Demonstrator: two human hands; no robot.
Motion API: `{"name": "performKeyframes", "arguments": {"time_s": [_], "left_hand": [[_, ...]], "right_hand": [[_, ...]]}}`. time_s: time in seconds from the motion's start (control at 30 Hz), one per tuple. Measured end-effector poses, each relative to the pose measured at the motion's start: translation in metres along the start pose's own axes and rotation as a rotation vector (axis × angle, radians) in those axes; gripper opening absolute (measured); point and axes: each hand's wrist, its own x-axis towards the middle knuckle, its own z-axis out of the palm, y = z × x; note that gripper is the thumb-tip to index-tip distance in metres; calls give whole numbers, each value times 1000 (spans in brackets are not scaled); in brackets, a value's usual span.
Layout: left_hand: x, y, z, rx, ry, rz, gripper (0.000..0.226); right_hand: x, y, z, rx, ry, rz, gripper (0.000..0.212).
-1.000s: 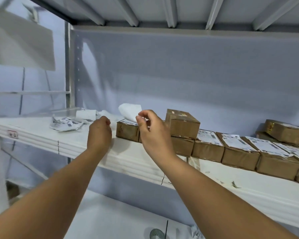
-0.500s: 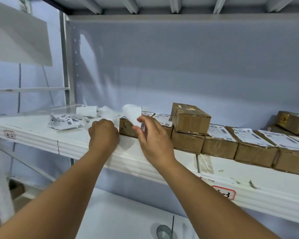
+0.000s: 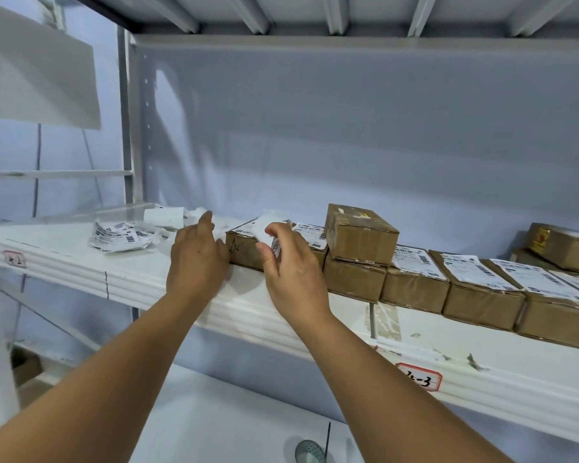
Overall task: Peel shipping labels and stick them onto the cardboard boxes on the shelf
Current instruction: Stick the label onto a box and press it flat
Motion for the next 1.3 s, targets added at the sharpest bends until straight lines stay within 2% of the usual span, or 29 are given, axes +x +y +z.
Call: {"name": "performKeyframes", "arguments": {"time_s": [0.07,0.1,0.17,0.23,0.27,0.33,0.43,0.53,0.67,0.77,0.83,0.9,0.97,1.07,1.17,1.23,1.3], "left_hand": [[-6,5,-5,-80,104,92,34],[-10,8,-8,-189,118,72,26],[-17,26,-18,-563,15,-145,13],[-20,48,-29,-992,-123,-384,20],[-21,58,-33,-1132,-179,-457,24],[-22,74,-43,-1268,-262,-529,38],[-19,88,-56,-1237,-309,-559,44],[-17,98,-64,-1152,-261,-599,27],[-21,110,-70,-1193,-242,-581,8],[-29,114,-75,-1260,-351,-421,28],[-36,119,-77,-1309,-407,-341,32],[-40,126,-76,-1299,-362,-360,27],[-40,135,-76,-1257,-284,-451,15],[-39,145,-73,-1225,-232,-545,9],[-42,158,-69,-1181,-219,-527,10],[-43,166,-67,-1166,-193,-541,8],[-41,172,-66,-1168,-166,-579,10]], "right_hand": [[-1,0,2,-23,-1,-15,32],[-1,0,3,-36,11,-32,34],[0,0,6,-70,54,-94,38],[-1,0,9,-125,85,-155,38],[-2,-1,9,-164,84,-181,37],[-4,-3,8,-242,107,-226,34],[-6,-7,6,-335,204,-265,30],[-11,-14,-2,-312,278,-279,33],[-14,-21,-22,-277,355,-285,41],[-12,-23,-41,-234,394,-260,51],[-12,-22,-55,-263,388,-212,51],[-13,-20,-66,-316,370,-190,49],[-16,-17,-76,-386,354,-202,45],[-21,-15,-89,-446,309,-205,38],[-19,-12,-107,-380,185,-159,48],[-18,-11,-121,-251,-2,-103,57],[-21,-12,-136,20,-146,32,54]]}}
